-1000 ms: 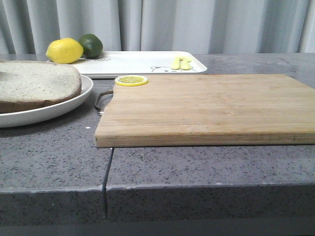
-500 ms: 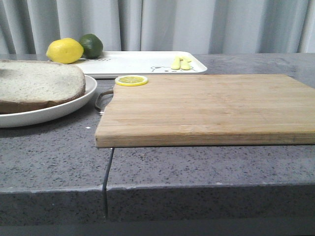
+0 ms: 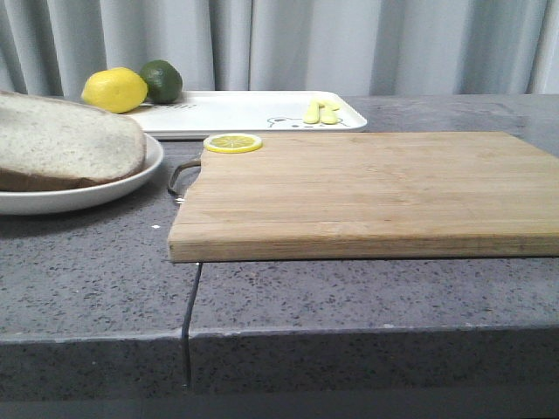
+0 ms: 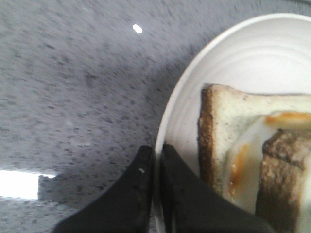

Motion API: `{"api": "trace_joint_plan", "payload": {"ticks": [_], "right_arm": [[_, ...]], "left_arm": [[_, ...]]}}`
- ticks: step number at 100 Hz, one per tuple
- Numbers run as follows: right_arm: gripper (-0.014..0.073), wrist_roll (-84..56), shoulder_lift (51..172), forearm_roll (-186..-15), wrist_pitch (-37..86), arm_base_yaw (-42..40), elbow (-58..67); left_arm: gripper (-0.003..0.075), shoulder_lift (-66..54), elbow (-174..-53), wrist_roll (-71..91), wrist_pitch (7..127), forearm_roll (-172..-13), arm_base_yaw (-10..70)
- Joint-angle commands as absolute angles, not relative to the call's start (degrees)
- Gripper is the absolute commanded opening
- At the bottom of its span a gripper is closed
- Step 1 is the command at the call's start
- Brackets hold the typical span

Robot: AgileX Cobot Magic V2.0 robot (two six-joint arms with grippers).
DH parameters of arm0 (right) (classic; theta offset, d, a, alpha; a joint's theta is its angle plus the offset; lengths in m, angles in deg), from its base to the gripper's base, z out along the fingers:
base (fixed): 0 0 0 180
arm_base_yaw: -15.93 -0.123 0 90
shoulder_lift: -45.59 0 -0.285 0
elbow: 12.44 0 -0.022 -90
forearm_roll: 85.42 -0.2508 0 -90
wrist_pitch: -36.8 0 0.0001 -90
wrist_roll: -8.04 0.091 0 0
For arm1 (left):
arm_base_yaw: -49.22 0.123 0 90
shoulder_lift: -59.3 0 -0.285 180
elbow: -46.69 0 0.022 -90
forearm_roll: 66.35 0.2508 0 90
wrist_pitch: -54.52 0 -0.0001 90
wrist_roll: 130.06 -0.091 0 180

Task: Place bread and move sandwich to tray
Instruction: 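Lift the sandwich plate with the left gripper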

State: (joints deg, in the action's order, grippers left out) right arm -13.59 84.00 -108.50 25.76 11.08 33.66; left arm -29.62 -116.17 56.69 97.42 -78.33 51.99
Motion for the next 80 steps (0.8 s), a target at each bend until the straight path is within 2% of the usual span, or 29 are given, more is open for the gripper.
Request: {"api": "trace_joint_plan", "payload": {"ticks": [1,21,57,80], "right_arm": [[0.0542,-14.0,84.0,-108.2,30.0,11.3,32.1],[0.0542,-14.0,84.0,-108.2,30.0,11.3,32.1],[0.0542,-14.0,84.0,-108.3,30.0,11.3,32.1],[0.0542,-14.0,84.0,-108.3,30.3,11.3,32.1]], "left_arm": [[-0.0019,-26.0,-119.3,54.7,95.7,-82.5,54.0],[-0.0019,-25.0,-121.5,44.7,96.9,-100.3,58.0],[-0.0019,-29.9,-122.1,31.4,96.2,-126.1,58.5],[-0.0019,-36.6,-128.3,28.8,96.2,-129.3,56.8]]}}
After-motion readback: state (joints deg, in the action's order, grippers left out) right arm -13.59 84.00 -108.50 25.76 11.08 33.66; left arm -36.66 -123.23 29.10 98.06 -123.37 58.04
